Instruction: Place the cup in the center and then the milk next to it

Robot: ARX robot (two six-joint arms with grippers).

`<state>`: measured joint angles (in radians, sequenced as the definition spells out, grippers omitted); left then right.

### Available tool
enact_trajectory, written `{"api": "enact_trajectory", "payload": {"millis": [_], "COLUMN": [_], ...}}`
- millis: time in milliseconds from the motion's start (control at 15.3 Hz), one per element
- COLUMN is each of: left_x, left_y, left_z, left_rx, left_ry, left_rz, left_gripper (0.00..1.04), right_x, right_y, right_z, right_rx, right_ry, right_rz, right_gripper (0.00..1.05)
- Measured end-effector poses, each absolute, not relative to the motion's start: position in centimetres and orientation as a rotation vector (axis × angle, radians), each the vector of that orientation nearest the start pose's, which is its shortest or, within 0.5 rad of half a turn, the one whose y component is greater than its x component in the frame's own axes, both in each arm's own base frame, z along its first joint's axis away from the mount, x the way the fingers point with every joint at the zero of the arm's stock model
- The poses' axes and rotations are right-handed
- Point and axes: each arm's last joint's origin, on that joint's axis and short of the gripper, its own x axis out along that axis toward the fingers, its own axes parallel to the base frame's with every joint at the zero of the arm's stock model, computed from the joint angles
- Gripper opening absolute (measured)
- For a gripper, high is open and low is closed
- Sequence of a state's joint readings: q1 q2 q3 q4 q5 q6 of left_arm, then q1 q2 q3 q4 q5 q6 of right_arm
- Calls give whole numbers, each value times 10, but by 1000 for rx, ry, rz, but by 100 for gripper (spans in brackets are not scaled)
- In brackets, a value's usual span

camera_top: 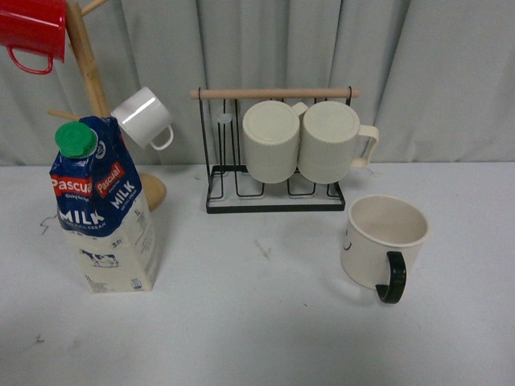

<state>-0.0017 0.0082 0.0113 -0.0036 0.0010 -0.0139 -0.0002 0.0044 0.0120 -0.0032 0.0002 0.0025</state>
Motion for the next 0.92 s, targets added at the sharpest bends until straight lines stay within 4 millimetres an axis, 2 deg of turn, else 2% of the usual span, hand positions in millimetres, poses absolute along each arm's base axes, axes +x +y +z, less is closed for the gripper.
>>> {"api": "enact_trajectory", "payload": {"millis": [66, 197, 262, 393, 459, 524, 655, 721, 917], "left_x": [98, 98, 98, 98, 98, 98, 98, 98, 98], "left_y": [0, 0, 0, 0, 0, 0, 0, 0, 0], "left_z": [166, 166, 166, 166, 166, 166, 166, 166, 166], "left_rx": [-14, -14, -14, -14, -14, -14, -14, -14, -14], "left_ry": [1, 1, 1, 1, 1, 1, 1, 0, 1], "left_rz": [-1, 1, -1, -1, -1, -1, -1, -1, -1], "left_gripper": [98, 98, 98, 98, 98, 98, 98, 98, 98], "right_x": [100, 126, 146, 185, 217, 255, 303, 327, 357], "right_y": [-1, -10, -3, 1, 4, 10, 20, 29, 50], "right_z": [170, 185, 189, 196, 196, 182, 139, 125, 119], "right_rx": [8, 26, 25, 26, 51, 81, 142, 164, 194], "right_ry": [-22, 1, -4, -17, 12, 124, 404, 514, 594], "right_rz": [94, 350, 464, 379, 299, 213, 95, 60, 56], "right_gripper": [98, 98, 98, 98, 98, 98, 98, 98, 98]}}
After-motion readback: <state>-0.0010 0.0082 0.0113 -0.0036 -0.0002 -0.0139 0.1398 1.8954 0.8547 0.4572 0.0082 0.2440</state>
